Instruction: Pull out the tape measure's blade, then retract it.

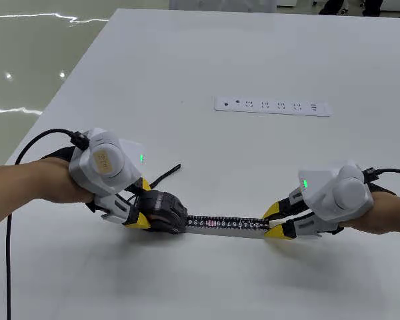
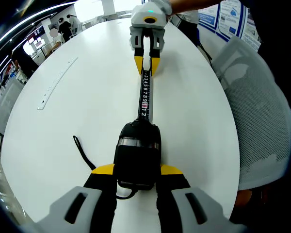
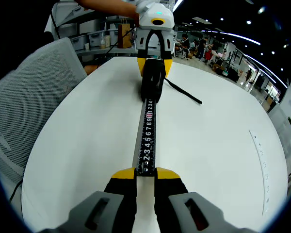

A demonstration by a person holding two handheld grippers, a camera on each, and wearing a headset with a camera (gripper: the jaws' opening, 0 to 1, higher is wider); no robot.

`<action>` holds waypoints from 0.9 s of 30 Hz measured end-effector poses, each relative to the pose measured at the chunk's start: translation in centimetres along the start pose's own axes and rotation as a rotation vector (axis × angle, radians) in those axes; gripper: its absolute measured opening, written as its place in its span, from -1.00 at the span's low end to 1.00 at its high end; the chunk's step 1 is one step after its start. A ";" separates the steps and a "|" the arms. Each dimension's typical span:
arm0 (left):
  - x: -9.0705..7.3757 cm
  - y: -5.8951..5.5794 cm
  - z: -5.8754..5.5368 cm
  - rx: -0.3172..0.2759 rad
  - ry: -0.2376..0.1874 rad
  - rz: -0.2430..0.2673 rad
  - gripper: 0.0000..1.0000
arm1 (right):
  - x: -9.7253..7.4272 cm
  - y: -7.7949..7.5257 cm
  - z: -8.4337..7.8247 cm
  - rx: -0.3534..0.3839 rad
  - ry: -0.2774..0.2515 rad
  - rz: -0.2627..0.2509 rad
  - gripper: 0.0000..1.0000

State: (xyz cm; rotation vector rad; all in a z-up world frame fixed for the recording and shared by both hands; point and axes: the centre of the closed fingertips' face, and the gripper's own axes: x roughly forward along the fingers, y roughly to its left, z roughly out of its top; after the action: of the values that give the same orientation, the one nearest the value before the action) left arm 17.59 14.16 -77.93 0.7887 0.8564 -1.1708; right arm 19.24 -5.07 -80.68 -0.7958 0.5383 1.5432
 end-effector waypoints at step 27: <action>-0.1 -0.1 0.2 0.002 0.003 0.002 -0.48 | -0.6 0.1 -0.6 -0.003 0.006 -0.001 -0.77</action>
State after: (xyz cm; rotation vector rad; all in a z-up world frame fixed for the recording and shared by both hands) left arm 17.47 14.02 -77.81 0.7931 0.8568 -1.1698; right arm 19.27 -5.87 -80.62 -0.8032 0.5404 1.5410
